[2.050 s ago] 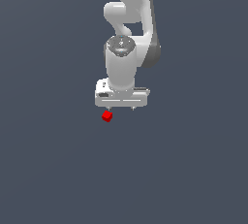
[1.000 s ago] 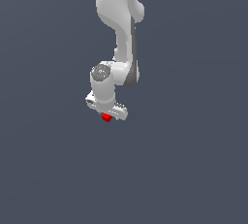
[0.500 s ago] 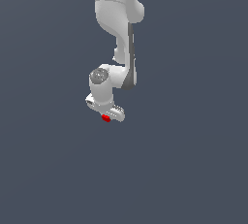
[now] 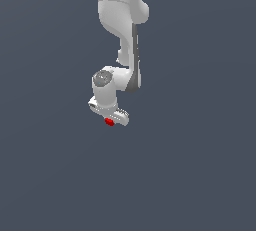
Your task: Lift up the red cube by 0.2 meters.
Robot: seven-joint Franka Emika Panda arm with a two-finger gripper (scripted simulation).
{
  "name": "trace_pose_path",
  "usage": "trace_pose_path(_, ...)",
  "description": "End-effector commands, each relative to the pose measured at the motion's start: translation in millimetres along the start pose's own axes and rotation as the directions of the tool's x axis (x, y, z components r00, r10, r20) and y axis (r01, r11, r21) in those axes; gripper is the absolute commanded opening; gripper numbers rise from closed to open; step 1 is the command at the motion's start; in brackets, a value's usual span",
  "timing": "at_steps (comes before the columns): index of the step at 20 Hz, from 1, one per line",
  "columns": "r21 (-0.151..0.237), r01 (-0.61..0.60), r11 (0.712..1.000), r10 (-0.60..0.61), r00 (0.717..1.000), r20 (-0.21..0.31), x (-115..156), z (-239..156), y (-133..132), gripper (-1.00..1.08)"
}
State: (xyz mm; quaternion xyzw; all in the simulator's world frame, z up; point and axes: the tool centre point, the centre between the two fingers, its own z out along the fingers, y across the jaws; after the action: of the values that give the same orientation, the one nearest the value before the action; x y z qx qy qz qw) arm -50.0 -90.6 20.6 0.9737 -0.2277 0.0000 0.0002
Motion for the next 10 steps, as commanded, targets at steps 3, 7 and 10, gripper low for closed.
trace_pose_path(3, 0.000, 0.000, 1.000, 0.000, 1.000, 0.000, 0, -4, 0, -1.00)
trace_pose_path(7, 0.000, 0.000, 1.000, 0.000, 1.000, 0.000, -1, -17, 0, -1.00)
trace_pose_path(10, 0.000, 0.000, 1.000, 0.000, 1.000, 0.000, -1, -33, 0, -1.00)
